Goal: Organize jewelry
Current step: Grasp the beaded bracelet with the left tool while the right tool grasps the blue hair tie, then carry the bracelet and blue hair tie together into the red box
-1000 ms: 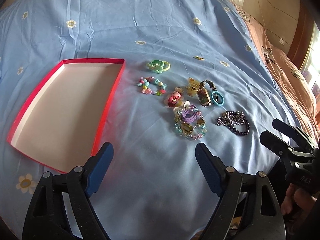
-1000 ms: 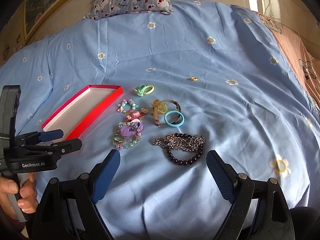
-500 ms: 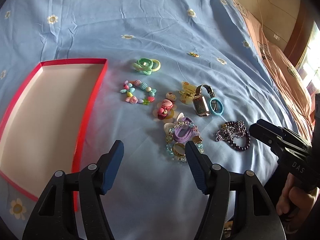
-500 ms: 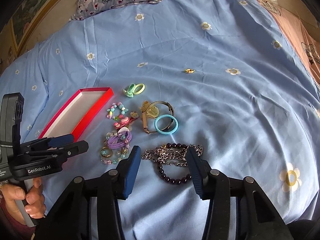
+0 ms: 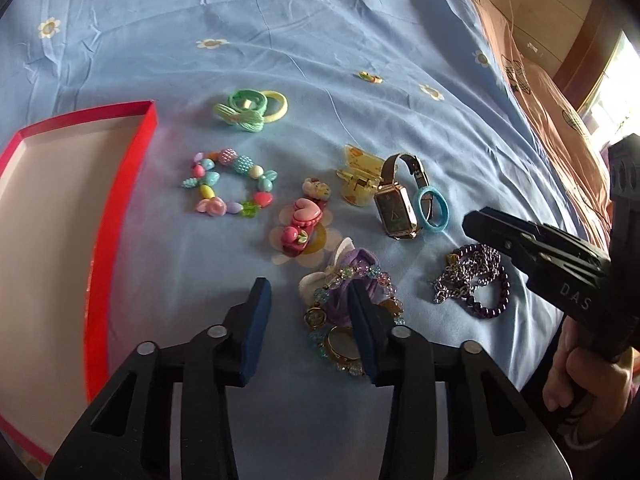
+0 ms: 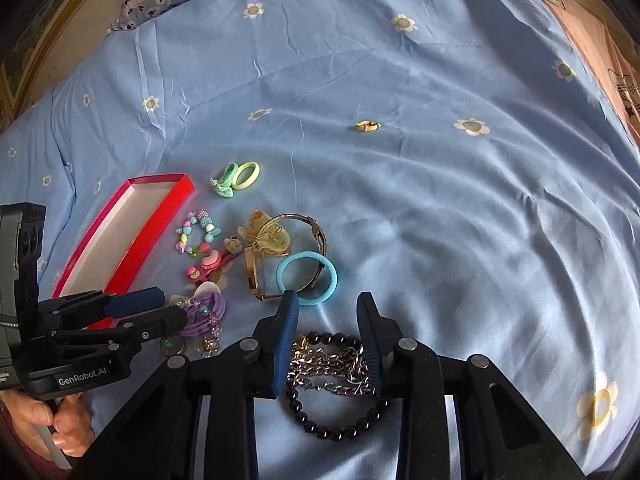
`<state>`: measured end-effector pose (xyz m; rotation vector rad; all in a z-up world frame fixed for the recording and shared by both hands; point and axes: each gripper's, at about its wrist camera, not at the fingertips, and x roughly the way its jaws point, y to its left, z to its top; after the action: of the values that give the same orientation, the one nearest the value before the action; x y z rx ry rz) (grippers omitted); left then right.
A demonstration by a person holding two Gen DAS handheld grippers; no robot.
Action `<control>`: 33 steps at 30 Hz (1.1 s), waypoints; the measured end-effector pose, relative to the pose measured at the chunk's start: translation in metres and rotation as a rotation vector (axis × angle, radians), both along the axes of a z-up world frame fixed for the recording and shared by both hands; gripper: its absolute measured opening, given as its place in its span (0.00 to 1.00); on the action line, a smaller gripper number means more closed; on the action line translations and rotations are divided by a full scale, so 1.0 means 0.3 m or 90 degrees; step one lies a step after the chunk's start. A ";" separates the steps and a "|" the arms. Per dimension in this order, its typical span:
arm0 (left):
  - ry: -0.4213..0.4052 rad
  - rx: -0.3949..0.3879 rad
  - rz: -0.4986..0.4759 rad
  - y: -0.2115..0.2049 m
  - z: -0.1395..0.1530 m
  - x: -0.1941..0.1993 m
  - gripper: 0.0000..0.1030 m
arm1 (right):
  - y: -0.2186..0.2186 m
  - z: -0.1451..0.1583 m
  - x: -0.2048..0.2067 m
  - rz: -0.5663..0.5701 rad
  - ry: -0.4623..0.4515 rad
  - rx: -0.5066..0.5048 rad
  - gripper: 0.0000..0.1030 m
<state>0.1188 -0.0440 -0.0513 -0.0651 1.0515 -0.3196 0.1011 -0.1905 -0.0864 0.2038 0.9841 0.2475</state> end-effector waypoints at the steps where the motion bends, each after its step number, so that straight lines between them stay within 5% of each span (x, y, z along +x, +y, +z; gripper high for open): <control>1: 0.002 -0.004 -0.006 -0.002 -0.004 0.003 0.25 | -0.001 -0.008 0.010 -0.001 0.004 0.000 0.30; 9: 0.000 -0.017 -0.022 0.001 0.002 0.000 0.13 | 0.022 -0.075 0.069 0.004 0.035 -0.002 0.23; 13: -0.009 -0.025 -0.022 0.010 0.015 -0.011 0.08 | 0.029 -0.083 0.078 0.006 0.030 -0.012 0.03; 33: -0.054 -0.058 0.030 0.166 0.132 -0.136 0.07 | 0.124 0.072 -0.001 0.057 -0.035 0.011 0.03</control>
<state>0.0780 0.0058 -0.0116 -0.1572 0.9490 -0.3244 0.1008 -0.1533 -0.0647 0.1673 0.9387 0.3420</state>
